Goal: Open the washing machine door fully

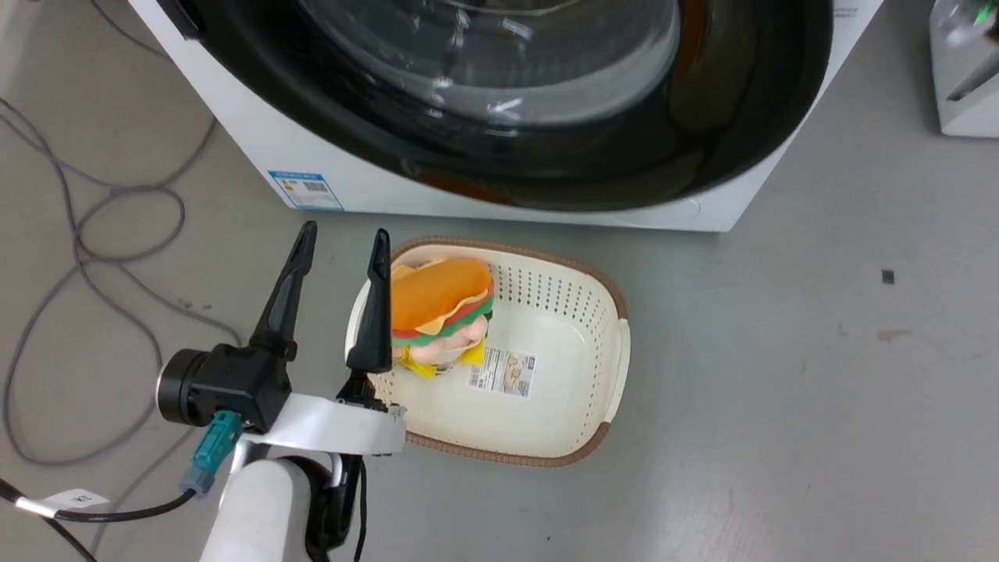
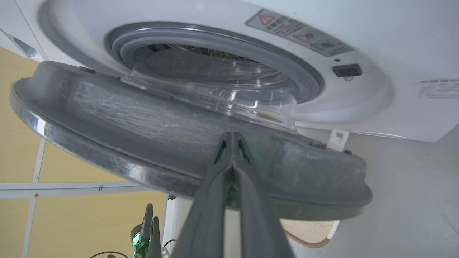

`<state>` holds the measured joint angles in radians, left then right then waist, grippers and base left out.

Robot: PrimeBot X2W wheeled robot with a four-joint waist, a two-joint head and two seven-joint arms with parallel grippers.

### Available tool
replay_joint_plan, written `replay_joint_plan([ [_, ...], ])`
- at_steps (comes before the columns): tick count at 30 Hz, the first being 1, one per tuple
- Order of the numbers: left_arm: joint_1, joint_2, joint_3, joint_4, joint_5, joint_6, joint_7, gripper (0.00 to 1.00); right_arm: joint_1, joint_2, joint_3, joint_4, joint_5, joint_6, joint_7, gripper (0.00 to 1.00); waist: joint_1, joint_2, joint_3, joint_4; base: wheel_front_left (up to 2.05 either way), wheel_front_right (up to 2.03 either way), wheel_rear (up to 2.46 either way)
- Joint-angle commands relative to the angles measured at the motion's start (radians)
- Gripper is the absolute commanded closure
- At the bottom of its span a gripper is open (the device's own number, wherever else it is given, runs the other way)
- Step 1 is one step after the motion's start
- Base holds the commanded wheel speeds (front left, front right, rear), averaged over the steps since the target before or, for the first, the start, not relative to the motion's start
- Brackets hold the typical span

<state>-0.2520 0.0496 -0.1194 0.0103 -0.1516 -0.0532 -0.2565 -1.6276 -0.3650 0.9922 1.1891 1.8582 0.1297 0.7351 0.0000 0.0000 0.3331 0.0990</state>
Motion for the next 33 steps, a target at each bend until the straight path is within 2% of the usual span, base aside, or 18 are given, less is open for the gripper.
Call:
replay_joint_plan([
  [1, 0.013, 0.001, -0.003, 0.006, -0.001, 0.009, -0.005, 0.0, 0.039, -0.007, -0.002, -0.017, 0.01, 0.001, 0.01, 1.0, 0.0, 0.0, -0.018, 0.0, 0.0, 0.0, 0.0],
  [20, 0.098, 0.001, -0.01, 0.075, 0.016, 0.014, -0.005, 0.0, 0.31, -0.06, -0.019, -0.196, 0.111, 0.001, 0.099, 1.0, 0.0, 0.0, -0.178, 0.0, 0.0, 0.0, 0.0],
  [33, 0.178, 0.011, -0.008, 0.127, 0.043, 0.016, -0.005, 0.0, 0.502, -0.077, 0.018, -0.411, 0.225, 0.001, 0.126, 1.0, 0.0, 0.0, -0.286, 0.017, 0.0, 0.0, 0.0],
])
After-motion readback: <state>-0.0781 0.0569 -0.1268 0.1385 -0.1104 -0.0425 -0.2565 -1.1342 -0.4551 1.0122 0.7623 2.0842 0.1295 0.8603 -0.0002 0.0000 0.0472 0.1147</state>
